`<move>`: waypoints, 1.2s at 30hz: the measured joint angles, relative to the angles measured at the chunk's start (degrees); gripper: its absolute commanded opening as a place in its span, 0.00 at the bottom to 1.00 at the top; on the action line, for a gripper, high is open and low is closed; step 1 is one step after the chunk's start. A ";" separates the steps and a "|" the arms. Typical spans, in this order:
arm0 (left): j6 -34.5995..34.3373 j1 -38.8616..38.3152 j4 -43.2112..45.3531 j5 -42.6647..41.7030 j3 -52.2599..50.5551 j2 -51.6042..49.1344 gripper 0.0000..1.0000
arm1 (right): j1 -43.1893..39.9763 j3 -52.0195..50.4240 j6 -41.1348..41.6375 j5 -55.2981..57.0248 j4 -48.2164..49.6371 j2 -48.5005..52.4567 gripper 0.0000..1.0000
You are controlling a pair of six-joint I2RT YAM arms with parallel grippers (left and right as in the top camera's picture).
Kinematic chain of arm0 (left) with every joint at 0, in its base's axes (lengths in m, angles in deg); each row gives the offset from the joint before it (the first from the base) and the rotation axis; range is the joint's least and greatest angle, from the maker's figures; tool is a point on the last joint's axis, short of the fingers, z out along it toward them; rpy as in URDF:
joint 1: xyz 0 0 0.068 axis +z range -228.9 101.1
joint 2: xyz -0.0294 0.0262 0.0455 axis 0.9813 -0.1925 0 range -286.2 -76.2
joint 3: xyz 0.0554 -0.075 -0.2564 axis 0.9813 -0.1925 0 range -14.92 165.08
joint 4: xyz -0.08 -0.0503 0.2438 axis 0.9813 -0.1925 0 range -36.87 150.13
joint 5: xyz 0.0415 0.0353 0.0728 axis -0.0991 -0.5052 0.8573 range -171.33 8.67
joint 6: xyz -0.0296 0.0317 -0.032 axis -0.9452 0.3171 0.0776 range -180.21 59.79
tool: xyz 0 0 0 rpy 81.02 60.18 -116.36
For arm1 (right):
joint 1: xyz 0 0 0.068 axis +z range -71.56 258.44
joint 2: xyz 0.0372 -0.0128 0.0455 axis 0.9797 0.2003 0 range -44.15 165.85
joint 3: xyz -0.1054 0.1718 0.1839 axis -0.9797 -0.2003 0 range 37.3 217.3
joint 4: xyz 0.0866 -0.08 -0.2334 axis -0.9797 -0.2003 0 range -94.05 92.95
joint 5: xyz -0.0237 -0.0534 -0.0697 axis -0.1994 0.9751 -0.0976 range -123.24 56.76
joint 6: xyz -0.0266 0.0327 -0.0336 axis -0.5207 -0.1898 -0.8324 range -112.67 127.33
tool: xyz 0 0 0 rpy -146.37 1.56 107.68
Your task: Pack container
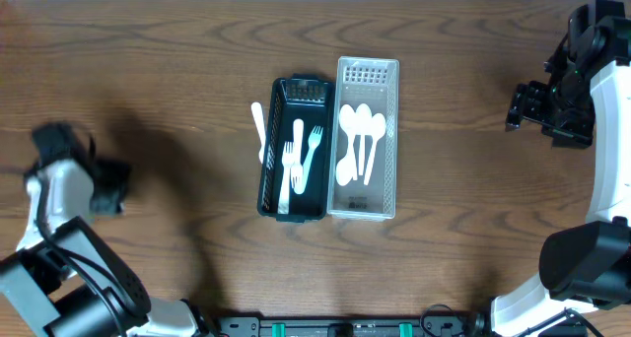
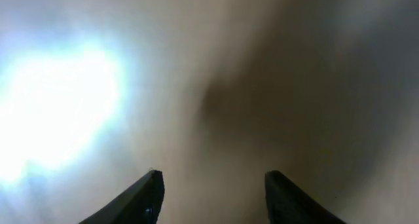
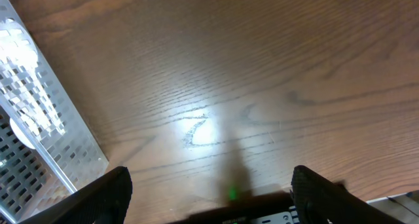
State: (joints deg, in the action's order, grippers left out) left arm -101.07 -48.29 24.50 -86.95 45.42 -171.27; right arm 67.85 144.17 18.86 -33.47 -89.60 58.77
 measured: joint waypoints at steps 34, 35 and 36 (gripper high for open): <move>34.75 -35.67 -2.03 -3.48 26.56 -24.00 0.70 | 0.00 0.00 -0.09 0.00 -1.05 0.00 0.81; 34.75 -35.95 -2.03 -3.50 26.56 -24.09 0.69 | 0.00 0.00 -0.02 0.00 -1.05 0.00 0.81; 34.75 -36.39 -2.05 -3.50 26.56 -24.11 0.70 | 0.00 0.00 0.00 0.00 -1.05 0.00 0.81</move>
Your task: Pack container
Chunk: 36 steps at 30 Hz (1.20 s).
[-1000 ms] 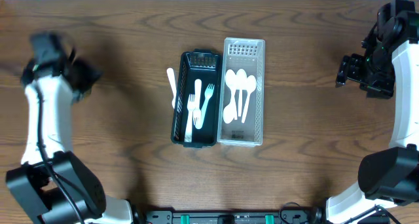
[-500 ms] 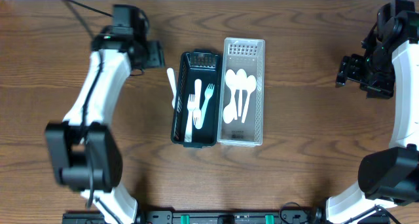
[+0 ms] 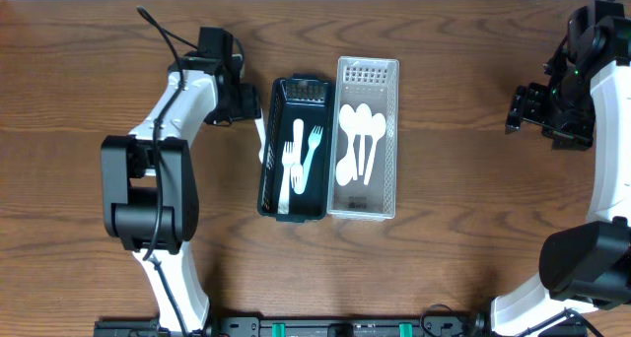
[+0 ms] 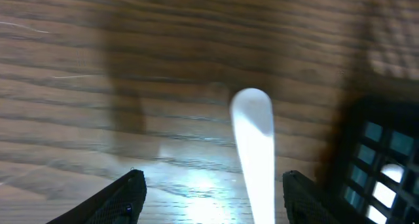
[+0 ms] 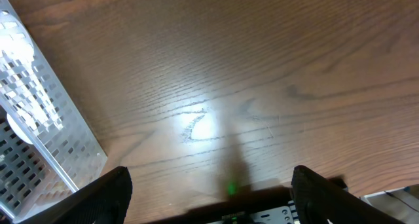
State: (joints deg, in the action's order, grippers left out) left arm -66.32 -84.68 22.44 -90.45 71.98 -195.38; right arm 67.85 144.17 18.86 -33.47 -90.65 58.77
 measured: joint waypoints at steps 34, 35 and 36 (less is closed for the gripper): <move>-4.66 -2.69 -19.56 -0.63 0.31 -3.78 0.69 | 0.00 0.00 -0.02 0.00 -0.24 0.00 0.81; -4.68 -2.69 -19.58 -0.63 0.31 -3.78 0.69 | 0.00 0.00 -0.02 0.00 -0.24 0.00 0.81; -4.79 -2.69 -19.58 -0.63 0.31 -3.78 0.69 | 0.00 0.00 -0.02 0.00 -0.24 0.00 0.81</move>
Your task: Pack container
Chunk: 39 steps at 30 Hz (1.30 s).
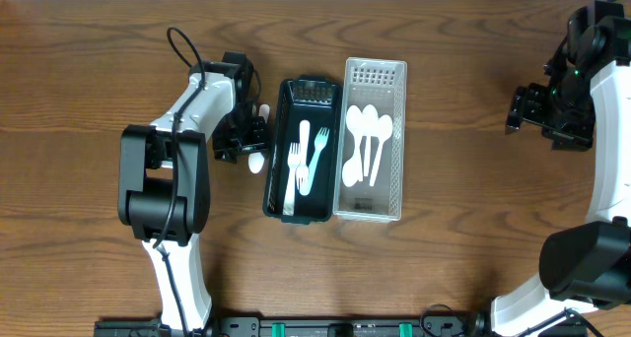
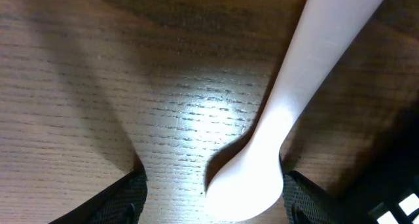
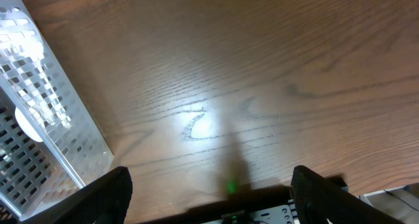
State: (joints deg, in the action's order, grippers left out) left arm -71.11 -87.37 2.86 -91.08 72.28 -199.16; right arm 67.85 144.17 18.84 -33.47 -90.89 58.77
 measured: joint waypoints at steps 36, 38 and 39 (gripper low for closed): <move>19.74 -0.02 3.37 7.58 0.07 -0.04 0.59 | 0.00 0.00 -0.57 0.00 -1.25 0.00 0.81; 20.06 -0.02 3.30 7.58 0.11 -0.04 0.56 | 0.00 0.00 -0.61 0.00 -1.27 0.00 0.81; 20.20 -0.02 3.26 7.61 0.11 -0.04 0.54 | 0.00 0.00 -0.63 0.00 -1.27 0.00 0.81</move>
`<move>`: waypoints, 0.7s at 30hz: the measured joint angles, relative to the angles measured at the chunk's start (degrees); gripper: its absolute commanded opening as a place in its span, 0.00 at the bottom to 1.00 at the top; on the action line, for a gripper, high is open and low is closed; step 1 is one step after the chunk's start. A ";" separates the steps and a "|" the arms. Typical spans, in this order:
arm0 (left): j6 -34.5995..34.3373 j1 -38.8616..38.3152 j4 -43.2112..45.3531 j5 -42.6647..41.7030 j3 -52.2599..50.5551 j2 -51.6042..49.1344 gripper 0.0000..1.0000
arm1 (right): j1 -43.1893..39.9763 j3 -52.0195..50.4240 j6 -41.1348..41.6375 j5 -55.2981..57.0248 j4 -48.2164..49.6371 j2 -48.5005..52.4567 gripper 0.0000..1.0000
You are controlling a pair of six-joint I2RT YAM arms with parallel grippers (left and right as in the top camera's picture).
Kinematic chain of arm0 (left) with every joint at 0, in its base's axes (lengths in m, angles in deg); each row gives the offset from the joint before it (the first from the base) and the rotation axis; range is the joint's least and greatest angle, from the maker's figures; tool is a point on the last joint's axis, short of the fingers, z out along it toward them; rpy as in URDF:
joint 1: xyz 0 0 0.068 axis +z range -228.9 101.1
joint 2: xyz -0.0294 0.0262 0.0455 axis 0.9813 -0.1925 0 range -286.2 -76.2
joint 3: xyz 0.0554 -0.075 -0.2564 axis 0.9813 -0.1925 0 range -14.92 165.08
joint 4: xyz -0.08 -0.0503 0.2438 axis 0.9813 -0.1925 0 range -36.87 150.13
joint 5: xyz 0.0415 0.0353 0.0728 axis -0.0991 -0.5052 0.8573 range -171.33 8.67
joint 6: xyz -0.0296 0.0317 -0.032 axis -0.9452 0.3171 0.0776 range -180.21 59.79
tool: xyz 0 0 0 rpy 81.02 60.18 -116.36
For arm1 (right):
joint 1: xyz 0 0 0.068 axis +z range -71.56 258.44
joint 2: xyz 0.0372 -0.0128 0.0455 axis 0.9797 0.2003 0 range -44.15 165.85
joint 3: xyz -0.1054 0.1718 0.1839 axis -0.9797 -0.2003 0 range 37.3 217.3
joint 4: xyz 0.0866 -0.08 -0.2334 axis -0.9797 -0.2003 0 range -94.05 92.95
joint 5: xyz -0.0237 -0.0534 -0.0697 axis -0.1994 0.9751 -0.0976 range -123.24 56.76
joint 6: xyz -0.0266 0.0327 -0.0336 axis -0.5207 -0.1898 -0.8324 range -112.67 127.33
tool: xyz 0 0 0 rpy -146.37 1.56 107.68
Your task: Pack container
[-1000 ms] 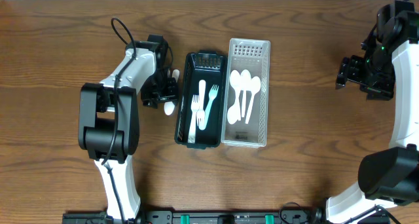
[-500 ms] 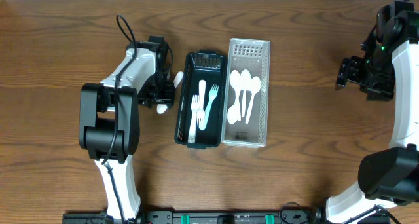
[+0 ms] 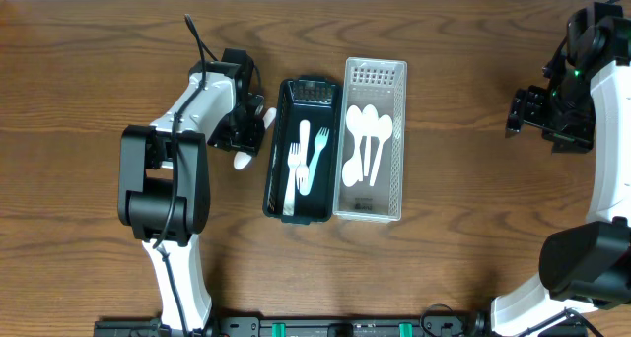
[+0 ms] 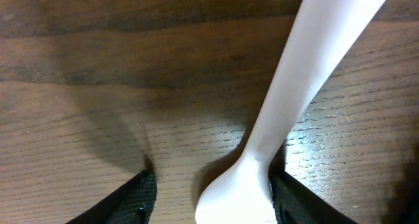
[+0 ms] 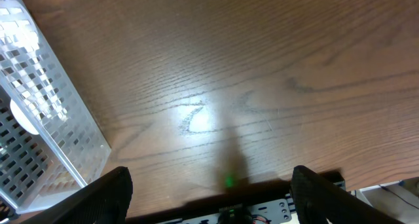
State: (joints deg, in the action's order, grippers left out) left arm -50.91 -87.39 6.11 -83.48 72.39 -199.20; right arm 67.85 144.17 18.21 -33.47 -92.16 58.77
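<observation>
A white plastic spoon (image 3: pixel 252 138) lies slanted on the wooden table just left of the black basket (image 3: pixel 273 169), which holds white forks (image 3: pixel 304 158). The clear basket (image 3: pixel 397 130) beside it holds white spoons (image 3: pixel 367 140). My left gripper (image 3: pixel 245 148) straddles the loose spoon's bowl (image 4: pixel 236 196). It is open: the right finger touches the bowl and the left finger (image 4: pixel 141 199) stands apart from it. My right gripper (image 3: pixel 519 113) hangs open over bare table at the far right, with nothing between its fingers (image 5: pixel 98 198).
In the right wrist view the clear basket (image 5: pixel 46 126) fills the left edge, and the table's near edge (image 5: pixel 262 198) with a green light lies under the gripper. The two baskets stand side by side, touching, at the table's middle.
My left gripper's jaws have narrowed around the spoon's bowl. The bowl end has swung a little left, away from the black basket. The right arm and the baskets stay put.
My left arm was at the far left while the spoon lay beside the black basket. Then the gripper hung over the spoon's far end. Then it straddled the bowl end, and both baskets stood slightly further right. Now the jaws are narrower and the spoon is slanted.
</observation>
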 measured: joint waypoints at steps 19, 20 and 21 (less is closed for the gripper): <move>0.98 0.02 -2.45 1.29 0.00 0.00 0.38 | 0.00 0.00 -0.70 0.00 -0.07 0.00 0.81; 1.03 0.02 -2.54 1.31 0.00 0.00 0.38 | 0.00 0.00 -0.74 0.00 -0.09 0.00 0.80; 1.05 0.02 -2.58 1.31 0.00 0.00 0.38 | 0.00 0.00 -0.83 0.00 -0.09 0.00 0.81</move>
State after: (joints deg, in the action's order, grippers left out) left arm -49.86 -87.37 3.53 -82.17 72.39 -199.20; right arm 67.85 144.17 17.37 -33.47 -92.25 58.77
